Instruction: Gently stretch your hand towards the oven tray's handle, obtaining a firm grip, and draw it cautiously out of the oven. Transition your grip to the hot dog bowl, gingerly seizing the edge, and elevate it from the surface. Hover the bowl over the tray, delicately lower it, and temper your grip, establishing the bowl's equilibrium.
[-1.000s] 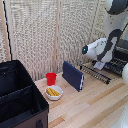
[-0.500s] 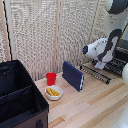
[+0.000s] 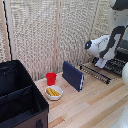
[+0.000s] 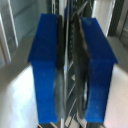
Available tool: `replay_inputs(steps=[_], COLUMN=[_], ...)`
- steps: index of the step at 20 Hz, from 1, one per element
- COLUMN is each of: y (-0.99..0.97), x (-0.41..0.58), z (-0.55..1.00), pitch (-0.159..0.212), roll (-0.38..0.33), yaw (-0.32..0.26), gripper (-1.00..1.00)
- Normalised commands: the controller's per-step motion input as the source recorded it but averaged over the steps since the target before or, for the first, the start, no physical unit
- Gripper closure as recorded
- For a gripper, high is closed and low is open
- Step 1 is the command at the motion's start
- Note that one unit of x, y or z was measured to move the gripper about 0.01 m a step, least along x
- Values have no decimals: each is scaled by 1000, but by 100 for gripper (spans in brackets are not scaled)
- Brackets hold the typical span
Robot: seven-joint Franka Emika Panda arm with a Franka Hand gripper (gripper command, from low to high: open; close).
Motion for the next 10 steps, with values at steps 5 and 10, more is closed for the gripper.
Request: replay_inputs(steps=[5, 10], y=[846, 876], x=[30, 55], z=[-43, 0], pitch=[0, 0], roll=[6, 10], yaw=[56, 29], gripper=[100, 100])
